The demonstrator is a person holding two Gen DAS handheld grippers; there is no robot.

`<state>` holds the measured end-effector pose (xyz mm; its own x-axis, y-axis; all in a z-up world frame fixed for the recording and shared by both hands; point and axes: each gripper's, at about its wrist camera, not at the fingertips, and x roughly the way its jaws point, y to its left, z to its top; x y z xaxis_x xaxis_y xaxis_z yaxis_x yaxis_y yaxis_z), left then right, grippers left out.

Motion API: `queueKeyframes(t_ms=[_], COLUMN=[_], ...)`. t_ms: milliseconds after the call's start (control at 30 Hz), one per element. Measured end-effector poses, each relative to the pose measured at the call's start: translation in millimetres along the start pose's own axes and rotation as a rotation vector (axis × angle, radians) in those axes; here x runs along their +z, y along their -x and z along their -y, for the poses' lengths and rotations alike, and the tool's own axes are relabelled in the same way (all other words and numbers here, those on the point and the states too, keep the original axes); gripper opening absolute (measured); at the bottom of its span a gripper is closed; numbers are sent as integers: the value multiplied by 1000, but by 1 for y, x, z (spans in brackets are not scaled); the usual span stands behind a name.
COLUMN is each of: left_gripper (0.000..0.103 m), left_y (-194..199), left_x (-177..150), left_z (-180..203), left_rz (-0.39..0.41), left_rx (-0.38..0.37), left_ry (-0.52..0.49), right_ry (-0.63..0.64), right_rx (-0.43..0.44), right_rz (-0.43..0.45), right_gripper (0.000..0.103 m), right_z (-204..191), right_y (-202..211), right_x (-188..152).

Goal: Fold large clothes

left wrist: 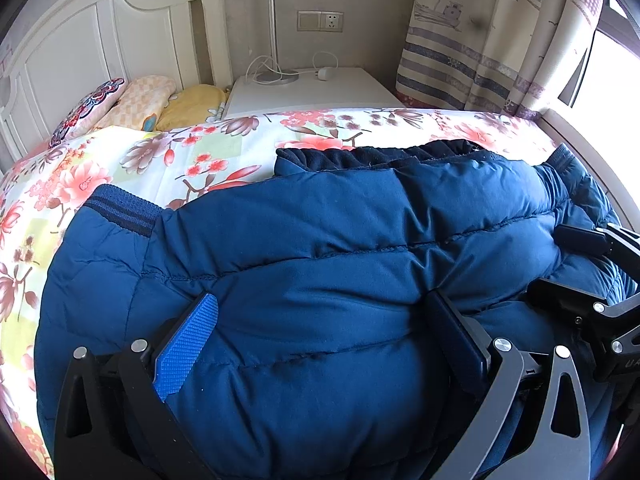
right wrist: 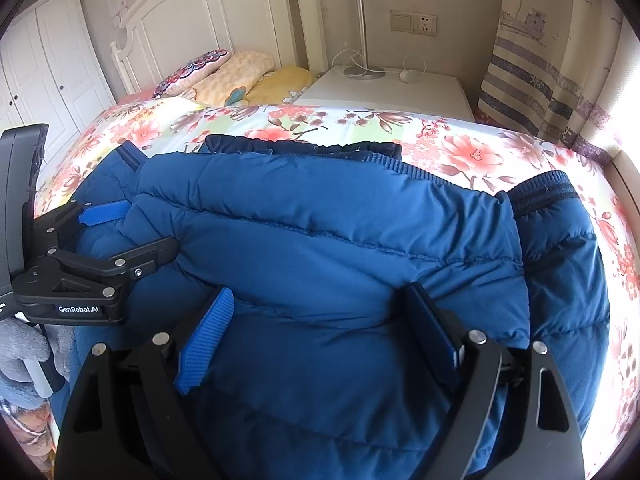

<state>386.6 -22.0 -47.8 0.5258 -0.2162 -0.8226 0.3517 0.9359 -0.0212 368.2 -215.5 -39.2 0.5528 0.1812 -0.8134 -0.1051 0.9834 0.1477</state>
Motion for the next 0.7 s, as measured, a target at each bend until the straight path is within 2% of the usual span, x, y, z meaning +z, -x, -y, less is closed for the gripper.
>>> queueKeyframes(t_ms=[133, 167, 200, 233, 300, 367, 433, 500, 533, 567, 600, 633, 700], left_gripper=[99, 99, 99, 99, 99, 99, 99, 99, 99, 99, 99, 99, 99], left_y=[0, 3, 11, 22, 64, 93, 109, 104, 95, 82, 78, 79, 85], left_x=[2, 3, 2, 0, -15, -35, -57, -77, -82, -90, -95, -100, -103], left_z=[-3, -6, -9, -13, -24, -29, -30, -25, -22, -19, -19, -18, -19], left_rz=[-16, -25, -23, -7, 77, 117, 139, 103, 71, 44, 74, 111, 88], left_rx=[-16, -21, 5, 20, 1, 1, 28, 65, 97, 137, 140, 144, 167], left_ry=[9, 23, 39, 54, 85, 80, 79, 54, 38, 24, 17, 11, 21], right_ry=[13, 20, 26, 28, 36, 61, 81, 104, 109, 112, 110, 80, 9], right_rx=[-18, -46, -90, -127, -97, -89, -105, -115, -128, -140, -138, -109, -89], right_rz=[-12, -13, -5, 11, 92, 151, 154, 106, 90, 117, 169, 172, 141], right_gripper=[86, 85, 85, 85, 86, 90, 90, 92, 96, 100, 101, 101, 96], right_z=[-2, -5, -8, -13, -27, -45, -56, -61, -61, -60, -58, -53, -47], right_y=[0, 4, 13, 24, 64, 94, 103, 91, 82, 77, 75, 75, 88], right_x=[2, 1, -1, -4, -22, -50, -74, -95, -101, -107, -113, -115, -116])
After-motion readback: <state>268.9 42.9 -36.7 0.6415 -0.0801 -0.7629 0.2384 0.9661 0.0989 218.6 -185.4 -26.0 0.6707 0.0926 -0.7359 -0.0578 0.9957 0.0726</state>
